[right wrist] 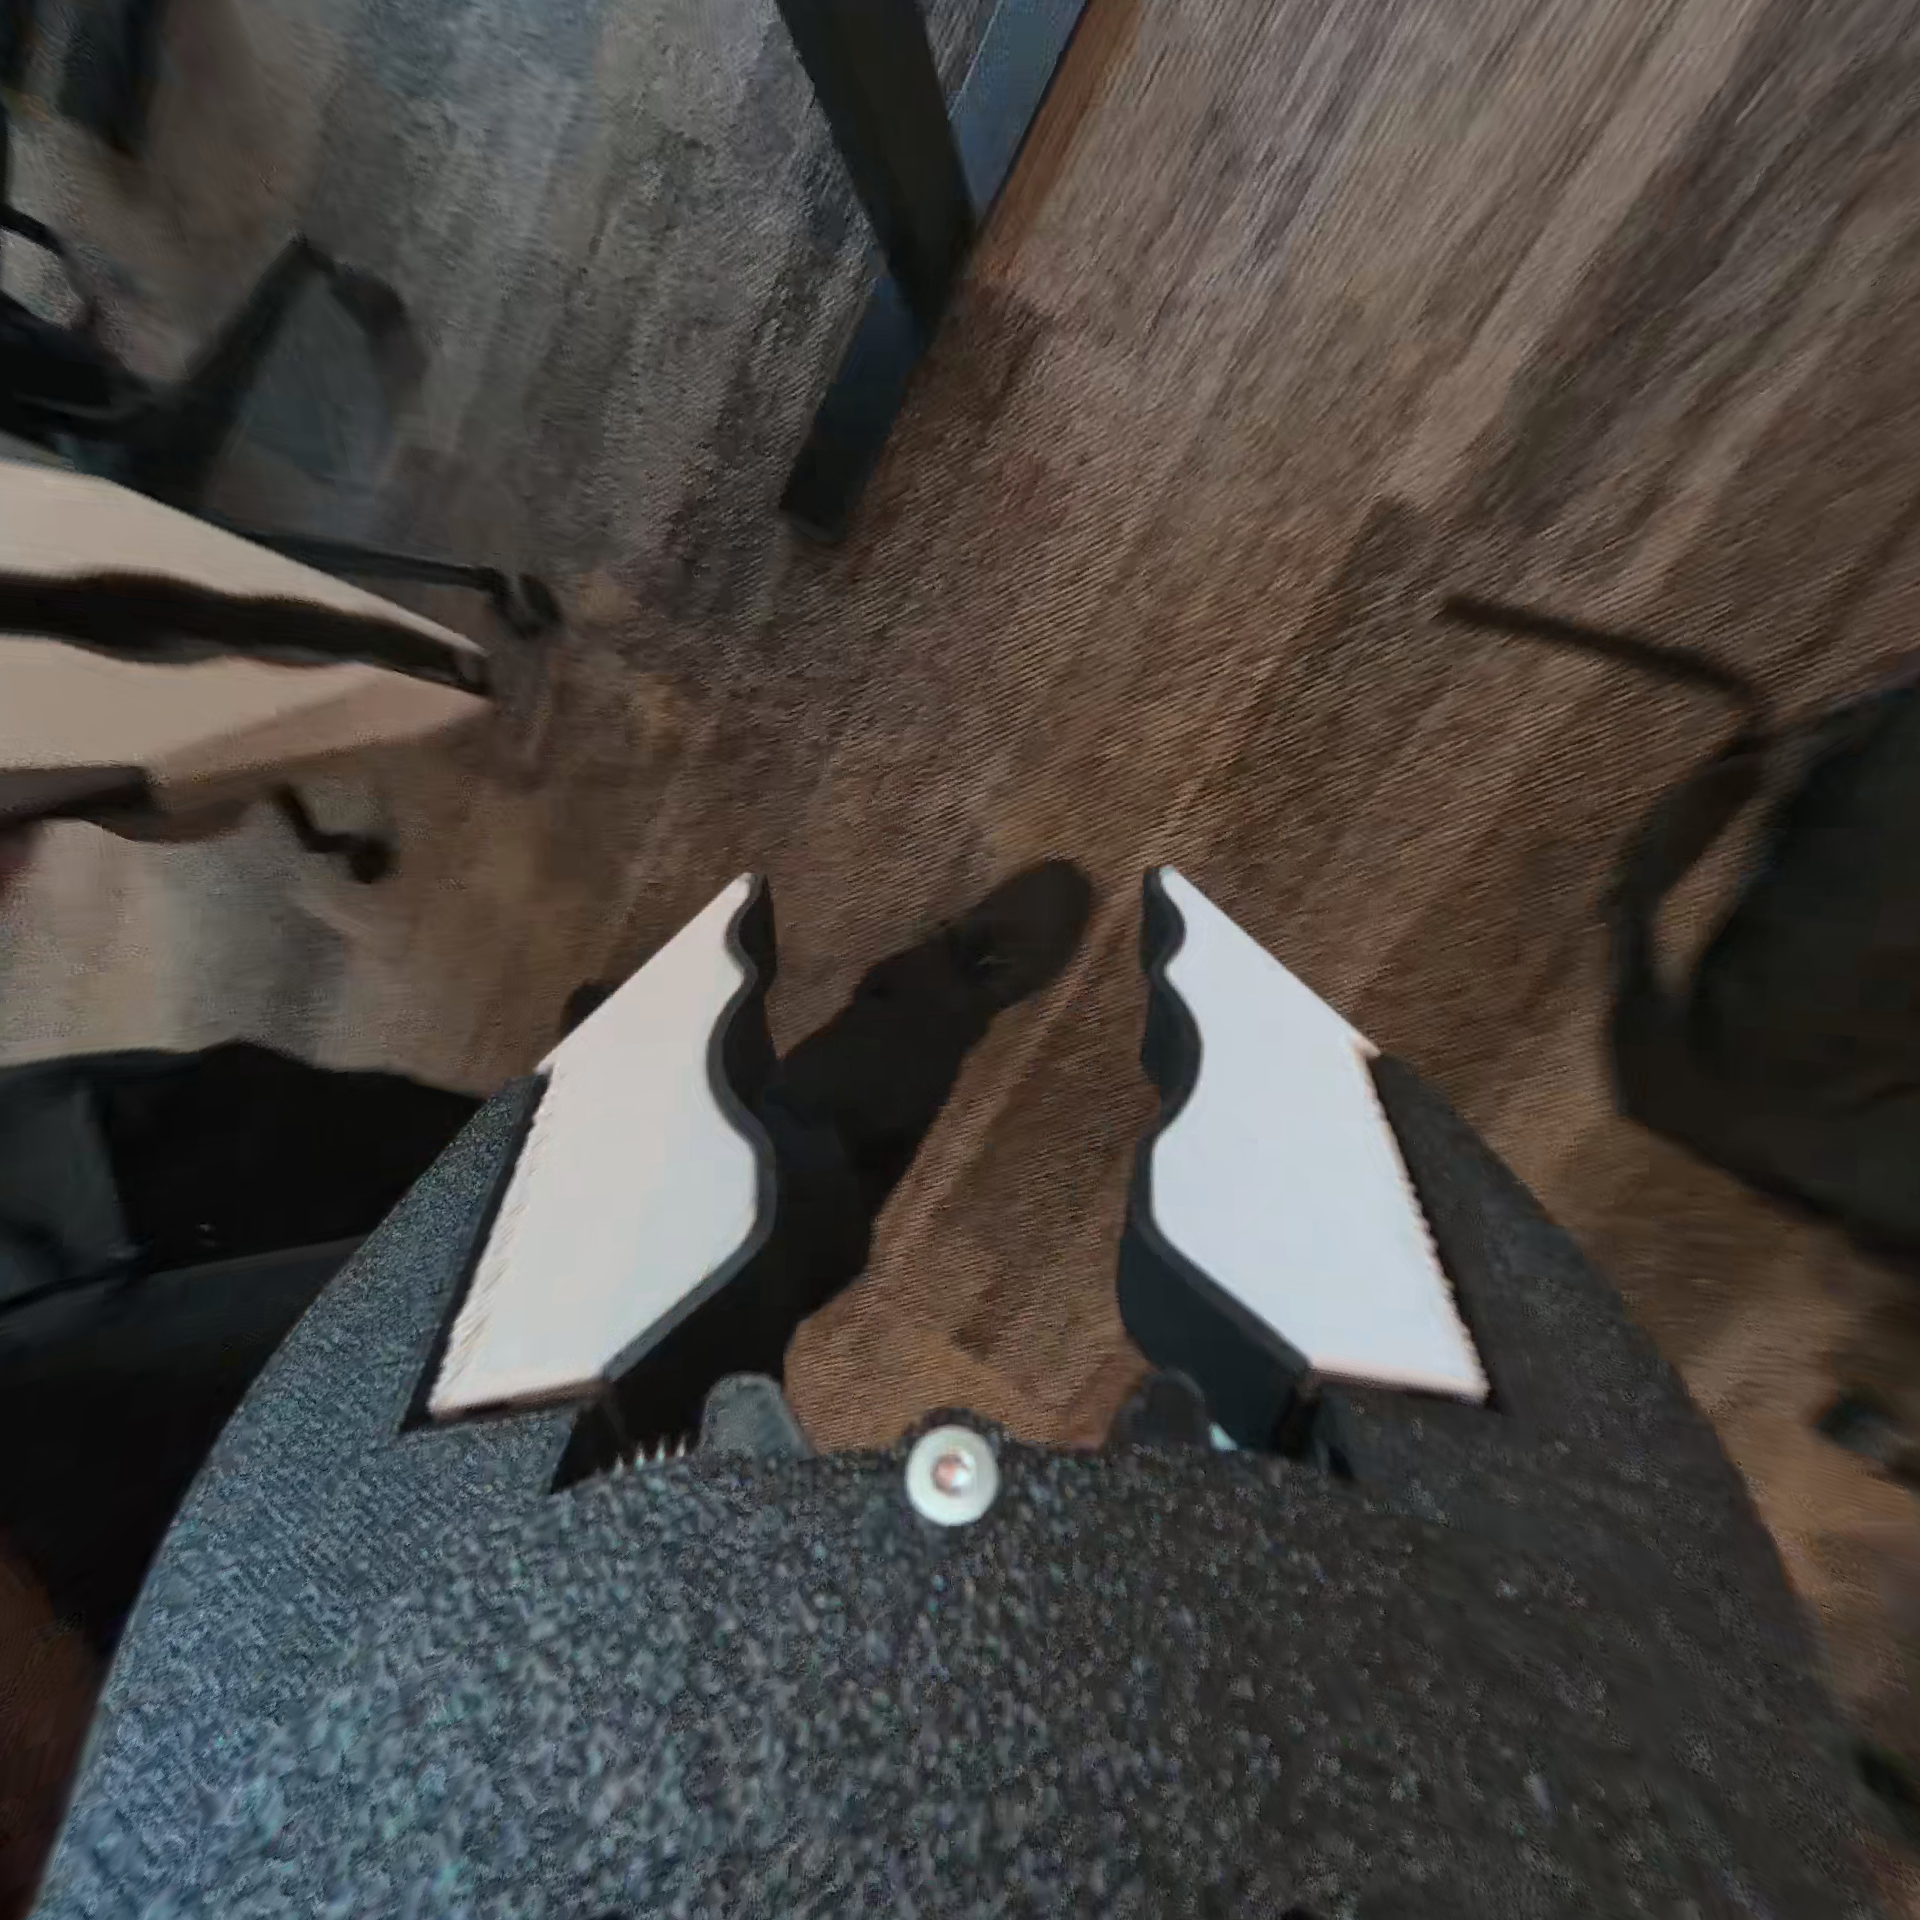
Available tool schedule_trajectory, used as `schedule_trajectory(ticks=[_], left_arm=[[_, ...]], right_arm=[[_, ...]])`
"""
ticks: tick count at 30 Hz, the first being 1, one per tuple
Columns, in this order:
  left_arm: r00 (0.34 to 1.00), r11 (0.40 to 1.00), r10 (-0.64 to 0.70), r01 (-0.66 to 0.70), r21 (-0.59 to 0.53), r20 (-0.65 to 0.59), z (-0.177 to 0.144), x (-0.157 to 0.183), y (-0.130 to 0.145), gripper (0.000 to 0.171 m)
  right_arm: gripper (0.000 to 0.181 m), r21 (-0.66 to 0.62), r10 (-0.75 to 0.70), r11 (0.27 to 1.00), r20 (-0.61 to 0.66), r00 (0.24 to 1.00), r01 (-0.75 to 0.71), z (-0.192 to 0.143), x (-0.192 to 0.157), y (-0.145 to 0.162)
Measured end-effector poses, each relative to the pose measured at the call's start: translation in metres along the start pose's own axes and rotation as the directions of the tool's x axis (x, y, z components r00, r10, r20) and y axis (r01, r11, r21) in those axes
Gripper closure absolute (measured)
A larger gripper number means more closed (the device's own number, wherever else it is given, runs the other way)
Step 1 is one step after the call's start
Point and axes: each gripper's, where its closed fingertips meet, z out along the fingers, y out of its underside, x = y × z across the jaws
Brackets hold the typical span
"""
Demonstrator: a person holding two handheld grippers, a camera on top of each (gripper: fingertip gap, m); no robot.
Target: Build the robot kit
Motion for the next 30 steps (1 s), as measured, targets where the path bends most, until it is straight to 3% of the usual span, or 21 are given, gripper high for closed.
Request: schedule_trajectory(ticks=[4,8,14,20,25,30], left_arm=[[0.986,0.992,0.075,-0.089,0.092,0.152,-0.089,-0.021,-0.009,0.166],[0.952,0.981,0.001,-0.061,0.186,0.307,-0.193,-0.046,0.020,0.166],[0.862,0.942,-0.200,0.039,0.332,0.467,-0.387,-0.071,0.114,0.166],[0.749,0.841,-0.422,0.112,0.530,0.511,-0.568,-0.098,0.207,0.167],[0.558,0.759,-0.600,0.170,0.629,0.574,-0.666,-0.128,0.297,0.166],[0.240,0.681,-0.730,0.326,0.656,0.639,-0.737,-0.149,0.426,0.167]], right_arm=[[0.111,0.091,-0.090,0.991,-0.062,0.994,0.096,-0.048,-0.056,-0.031],[0.113,0.143,-0.183,0.969,-0.129,0.975,0.201,-0.072,-0.138,-0.044],[0.112,0.214,-0.346,0.909,-0.092,0.934,0.358,-0.081,-0.322,-0.080],[0.116,0.303,-0.614,0.724,-0.126,0.779,0.619,-0.085,-0.511,-0.142],[0.118,0.387,-0.732,0.582,-0.133,0.668,0.715,-0.073,-0.636,-0.196],[0.119,0.467,-0.817,0.474,-0.083,0.571,0.747,-0.044,-0.770,-0.243]])
